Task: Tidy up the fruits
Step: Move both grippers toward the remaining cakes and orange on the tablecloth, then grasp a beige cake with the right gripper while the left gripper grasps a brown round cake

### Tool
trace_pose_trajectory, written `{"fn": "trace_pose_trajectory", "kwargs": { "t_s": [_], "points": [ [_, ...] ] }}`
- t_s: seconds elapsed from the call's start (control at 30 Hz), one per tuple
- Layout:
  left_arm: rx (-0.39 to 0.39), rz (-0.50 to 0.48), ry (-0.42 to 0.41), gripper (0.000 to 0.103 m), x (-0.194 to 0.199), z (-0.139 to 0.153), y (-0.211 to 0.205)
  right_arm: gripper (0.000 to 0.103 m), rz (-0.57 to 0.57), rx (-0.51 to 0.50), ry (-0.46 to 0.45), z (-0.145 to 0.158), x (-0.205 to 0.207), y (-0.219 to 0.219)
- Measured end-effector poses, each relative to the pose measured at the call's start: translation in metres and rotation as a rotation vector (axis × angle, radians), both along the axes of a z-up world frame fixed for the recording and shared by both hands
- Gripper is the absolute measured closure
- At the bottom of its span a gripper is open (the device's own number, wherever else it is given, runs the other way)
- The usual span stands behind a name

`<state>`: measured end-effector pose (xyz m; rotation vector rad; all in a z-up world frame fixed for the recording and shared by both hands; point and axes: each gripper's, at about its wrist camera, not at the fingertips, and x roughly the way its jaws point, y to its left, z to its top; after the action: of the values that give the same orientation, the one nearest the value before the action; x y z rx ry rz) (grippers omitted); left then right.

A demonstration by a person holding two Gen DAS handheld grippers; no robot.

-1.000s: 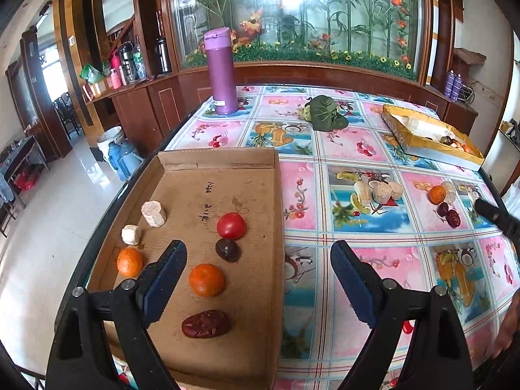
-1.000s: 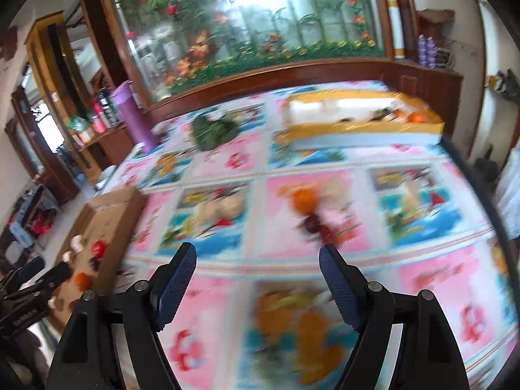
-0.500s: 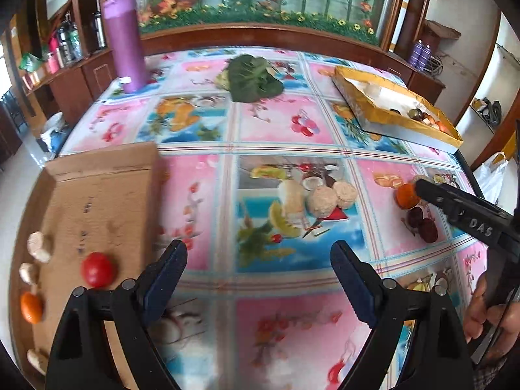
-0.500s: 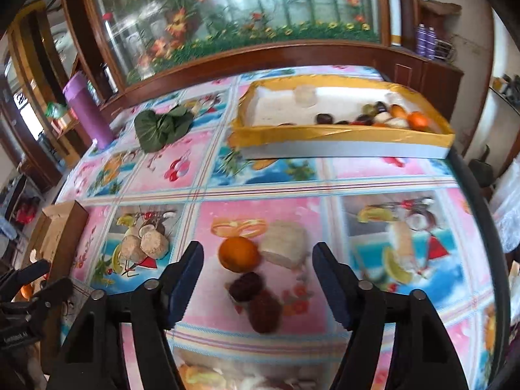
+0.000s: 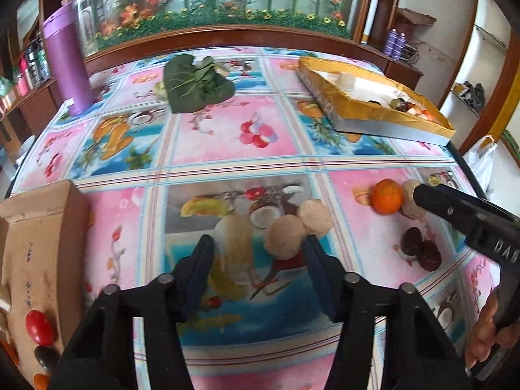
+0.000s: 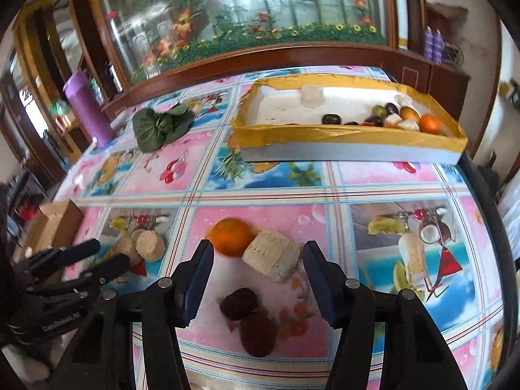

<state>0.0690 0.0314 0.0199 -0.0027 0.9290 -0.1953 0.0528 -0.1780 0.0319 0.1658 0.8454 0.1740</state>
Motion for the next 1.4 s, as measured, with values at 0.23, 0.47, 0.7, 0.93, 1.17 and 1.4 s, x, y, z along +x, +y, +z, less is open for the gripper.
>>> {"fn": "trace_pose_trajectory", "kwargs": {
  "t_s": [0.23, 0.47, 0.7, 0.93, 1.17, 1.4],
  "points": [
    [-0.073, -0.027, -0.005, 0.078, 0.0, -0.002, -0.003, 0.042, -0.049, 0.205, 0.006, 0.0, 0.003, -0.038],
    [-0.125, -0.026, -0.028, 0.068, -0.001, -0.01, -0.002, 0.042, -0.018, 0.117, 0.026, -0.01, 0.013, -0.01],
    [-0.149, -0.048, -0.033, 0.076, -0.007, -0.01, 0.0, 0.055, 0.006, 0.03, 0.04, -0.016, 0.01, -0.002],
    [-0.175, -0.037, -0.055, 0.076, -0.01, -0.007, 0.005, 0.062, 0.023, -0.059, 0.009, -0.011, 0.001, 0.008],
    [-0.177, -0.038, -0.082, 0.076, -0.015, -0.001, 0.005, 0.062, 0.0, -0.019, -0.05, 0.0, -0.006, 0.004],
    [-0.248, -0.016, -0.145, 0.076, -0.052, 0.036, 0.021, 0.062, 0.017, 0.007, -0.071, 0.005, -0.01, 0.011]
  ]
}}
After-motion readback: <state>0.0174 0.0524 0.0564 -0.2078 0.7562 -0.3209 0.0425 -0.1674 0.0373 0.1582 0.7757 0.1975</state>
